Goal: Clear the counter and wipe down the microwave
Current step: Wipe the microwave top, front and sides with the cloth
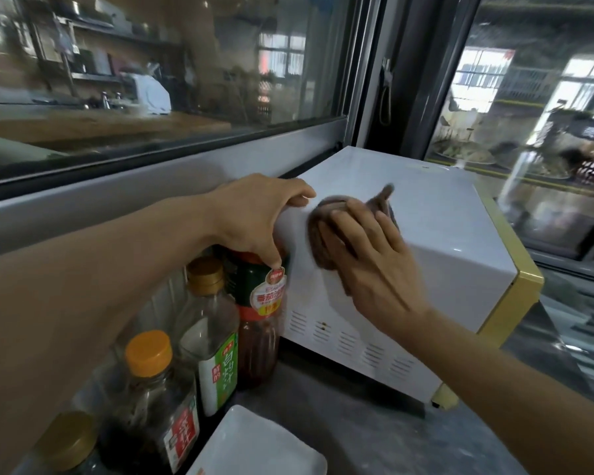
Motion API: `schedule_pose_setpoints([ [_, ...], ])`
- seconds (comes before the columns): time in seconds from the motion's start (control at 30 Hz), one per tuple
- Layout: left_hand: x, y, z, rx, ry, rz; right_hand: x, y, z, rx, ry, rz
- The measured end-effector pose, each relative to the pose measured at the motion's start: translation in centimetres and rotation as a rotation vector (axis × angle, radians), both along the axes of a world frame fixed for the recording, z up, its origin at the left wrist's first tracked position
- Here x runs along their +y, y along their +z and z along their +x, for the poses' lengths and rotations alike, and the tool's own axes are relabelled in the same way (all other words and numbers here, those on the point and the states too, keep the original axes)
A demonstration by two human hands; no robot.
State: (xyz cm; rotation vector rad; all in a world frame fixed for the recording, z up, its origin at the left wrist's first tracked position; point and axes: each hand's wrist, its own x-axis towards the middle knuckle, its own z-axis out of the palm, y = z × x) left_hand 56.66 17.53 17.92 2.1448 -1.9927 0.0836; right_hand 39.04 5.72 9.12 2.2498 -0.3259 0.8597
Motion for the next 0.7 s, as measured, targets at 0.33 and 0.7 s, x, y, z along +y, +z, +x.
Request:
schedule_pose_setpoints([
  [0.33, 0.1, -0.8, -0.1, 0.082, 0.007, -0.058, 0.7, -5.4, -0.9, 0.428, -0.011, -0.143],
  [0.7, 0.0, -0.8, -0.1, 0.047, 0.002, -0.074, -0.3, -3.0, 1.8, 0.015, 0.049, -0.119],
])
